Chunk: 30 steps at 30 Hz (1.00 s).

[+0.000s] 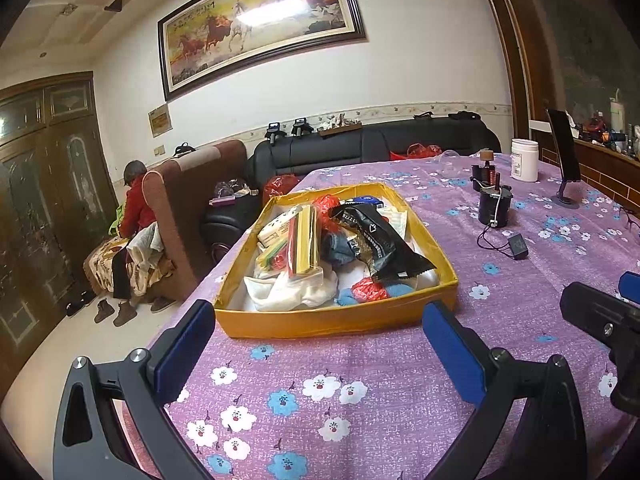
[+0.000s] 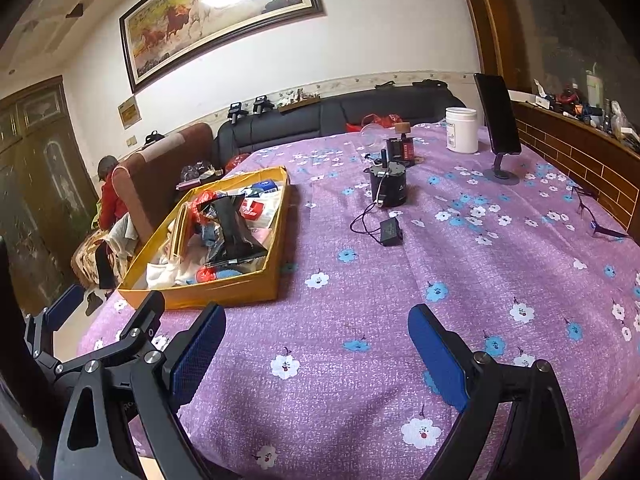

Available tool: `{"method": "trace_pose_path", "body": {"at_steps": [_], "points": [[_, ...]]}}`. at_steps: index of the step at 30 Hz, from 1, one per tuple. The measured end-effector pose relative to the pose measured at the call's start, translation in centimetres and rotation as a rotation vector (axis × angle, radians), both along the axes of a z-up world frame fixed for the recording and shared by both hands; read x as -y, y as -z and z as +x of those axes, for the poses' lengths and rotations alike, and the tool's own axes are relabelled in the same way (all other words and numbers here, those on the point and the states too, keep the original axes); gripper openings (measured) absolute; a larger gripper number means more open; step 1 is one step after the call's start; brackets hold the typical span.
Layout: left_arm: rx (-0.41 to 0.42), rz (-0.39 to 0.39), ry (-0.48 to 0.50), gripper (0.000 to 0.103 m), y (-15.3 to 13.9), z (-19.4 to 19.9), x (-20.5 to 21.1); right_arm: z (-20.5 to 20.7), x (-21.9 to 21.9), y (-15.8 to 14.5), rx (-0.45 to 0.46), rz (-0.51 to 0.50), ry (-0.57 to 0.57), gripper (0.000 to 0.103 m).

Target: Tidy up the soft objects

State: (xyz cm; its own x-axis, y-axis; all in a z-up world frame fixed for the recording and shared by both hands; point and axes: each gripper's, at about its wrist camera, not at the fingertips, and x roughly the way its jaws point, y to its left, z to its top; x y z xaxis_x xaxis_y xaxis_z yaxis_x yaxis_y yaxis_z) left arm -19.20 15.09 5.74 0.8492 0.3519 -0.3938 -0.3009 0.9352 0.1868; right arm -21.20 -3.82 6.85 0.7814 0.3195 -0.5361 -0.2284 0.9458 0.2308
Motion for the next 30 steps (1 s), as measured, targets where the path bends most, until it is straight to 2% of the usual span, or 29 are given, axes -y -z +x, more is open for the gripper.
{"method": "trace_pose_path", "body": {"at_steps": [30], "points": [[-0.034, -0.030, 0.011, 0.103, 0.70, 0.46, -0.77, 0.02, -0.22, 0.01, -0.003, -0.004, -0.001, 0.095]]}}
